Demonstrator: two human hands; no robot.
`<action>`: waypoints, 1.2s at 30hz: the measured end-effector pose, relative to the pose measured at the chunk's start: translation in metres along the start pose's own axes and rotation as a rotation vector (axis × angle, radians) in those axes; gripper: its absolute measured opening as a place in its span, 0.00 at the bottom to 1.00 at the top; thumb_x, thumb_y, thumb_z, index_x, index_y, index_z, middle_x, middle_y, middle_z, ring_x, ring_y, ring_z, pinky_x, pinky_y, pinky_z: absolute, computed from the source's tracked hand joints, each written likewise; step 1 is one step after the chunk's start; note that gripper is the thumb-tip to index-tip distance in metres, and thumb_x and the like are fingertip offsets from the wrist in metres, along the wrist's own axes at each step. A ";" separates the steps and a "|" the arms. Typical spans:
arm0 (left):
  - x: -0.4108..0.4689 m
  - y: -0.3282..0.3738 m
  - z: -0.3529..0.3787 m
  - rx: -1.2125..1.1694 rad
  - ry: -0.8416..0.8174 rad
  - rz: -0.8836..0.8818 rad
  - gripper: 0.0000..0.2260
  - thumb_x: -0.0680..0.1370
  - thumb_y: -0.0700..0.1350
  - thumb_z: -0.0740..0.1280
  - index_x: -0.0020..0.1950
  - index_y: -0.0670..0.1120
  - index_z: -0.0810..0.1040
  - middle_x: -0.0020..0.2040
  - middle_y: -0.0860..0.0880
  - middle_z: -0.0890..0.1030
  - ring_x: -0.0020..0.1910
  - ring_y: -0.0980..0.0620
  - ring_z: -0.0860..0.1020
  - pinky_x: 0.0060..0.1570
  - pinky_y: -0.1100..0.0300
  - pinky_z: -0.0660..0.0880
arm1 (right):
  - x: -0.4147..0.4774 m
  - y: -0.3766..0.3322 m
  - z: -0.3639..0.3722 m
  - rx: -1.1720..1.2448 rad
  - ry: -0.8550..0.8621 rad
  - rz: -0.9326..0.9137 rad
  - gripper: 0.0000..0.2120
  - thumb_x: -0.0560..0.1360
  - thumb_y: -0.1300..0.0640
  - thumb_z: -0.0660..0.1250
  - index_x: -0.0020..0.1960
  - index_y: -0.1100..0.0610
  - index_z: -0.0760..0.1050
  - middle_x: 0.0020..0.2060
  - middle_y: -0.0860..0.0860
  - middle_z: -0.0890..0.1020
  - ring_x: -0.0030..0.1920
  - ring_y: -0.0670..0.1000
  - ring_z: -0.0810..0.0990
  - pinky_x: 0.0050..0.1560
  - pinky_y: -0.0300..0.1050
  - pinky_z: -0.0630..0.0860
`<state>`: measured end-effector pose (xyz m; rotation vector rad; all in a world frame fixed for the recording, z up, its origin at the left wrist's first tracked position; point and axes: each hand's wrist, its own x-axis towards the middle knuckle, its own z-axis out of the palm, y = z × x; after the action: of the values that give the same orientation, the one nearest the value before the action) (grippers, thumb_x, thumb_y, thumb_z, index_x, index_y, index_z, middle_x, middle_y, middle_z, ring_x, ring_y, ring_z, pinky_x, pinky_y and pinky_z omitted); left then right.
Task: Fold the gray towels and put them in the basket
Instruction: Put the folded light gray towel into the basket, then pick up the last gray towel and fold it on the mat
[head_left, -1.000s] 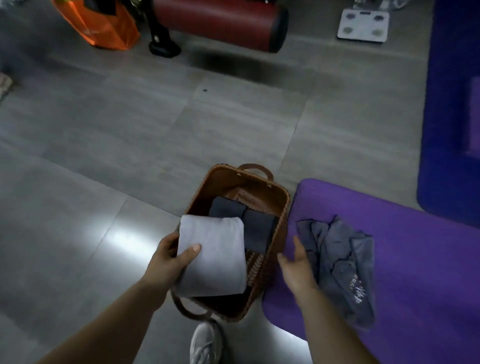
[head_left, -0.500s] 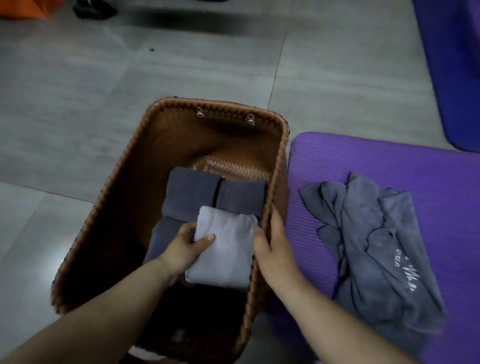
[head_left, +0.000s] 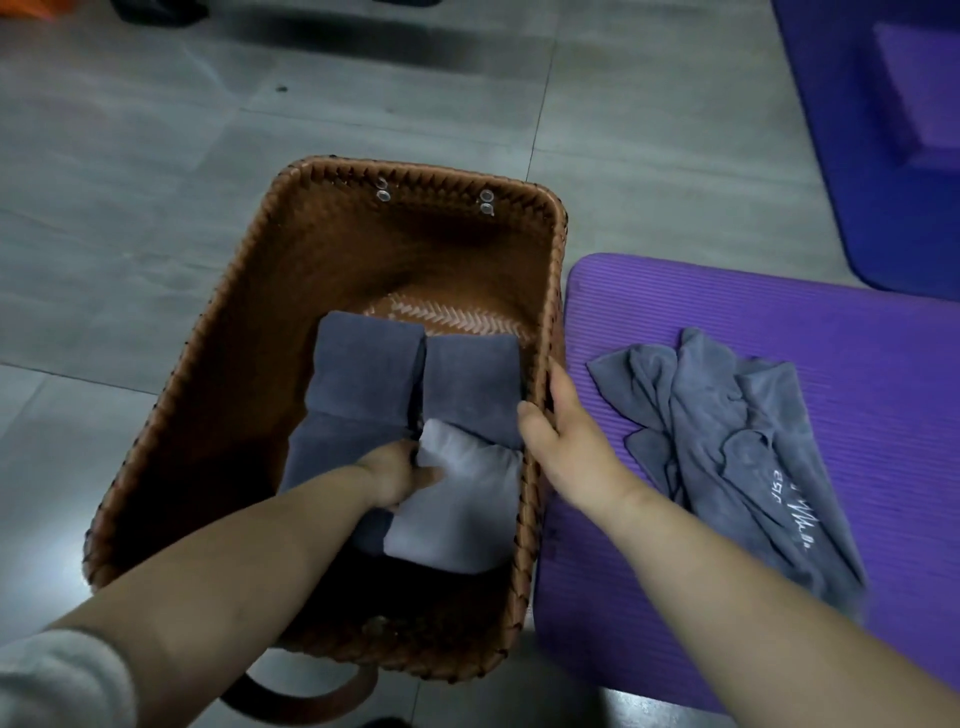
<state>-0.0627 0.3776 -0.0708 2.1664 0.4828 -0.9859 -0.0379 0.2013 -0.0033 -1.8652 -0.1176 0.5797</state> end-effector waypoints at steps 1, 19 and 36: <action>-0.001 0.001 0.000 0.109 0.049 0.011 0.20 0.79 0.49 0.60 0.69 0.44 0.64 0.64 0.43 0.73 0.60 0.45 0.72 0.57 0.55 0.70 | 0.000 0.001 0.001 0.001 0.002 0.004 0.27 0.78 0.59 0.57 0.74 0.52 0.52 0.71 0.50 0.65 0.71 0.48 0.63 0.74 0.47 0.58; 0.018 0.006 -0.012 1.267 0.009 0.193 0.29 0.80 0.55 0.49 0.75 0.47 0.38 0.77 0.48 0.41 0.76 0.48 0.42 0.73 0.50 0.38 | 0.003 0.006 0.005 -0.015 0.048 0.042 0.37 0.68 0.45 0.58 0.75 0.49 0.51 0.72 0.48 0.63 0.72 0.47 0.62 0.73 0.50 0.60; -0.030 0.136 0.035 0.762 0.568 1.028 0.19 0.71 0.53 0.53 0.45 0.51 0.83 0.44 0.51 0.85 0.42 0.54 0.83 0.49 0.59 0.76 | -0.057 0.121 -0.155 -0.712 0.313 0.578 0.17 0.79 0.57 0.57 0.67 0.60 0.68 0.64 0.57 0.73 0.66 0.54 0.70 0.64 0.40 0.62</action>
<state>-0.0215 0.2577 -0.0039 2.7974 -0.8700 0.0804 -0.0423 0.0037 -0.0543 -2.6865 0.4998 0.6747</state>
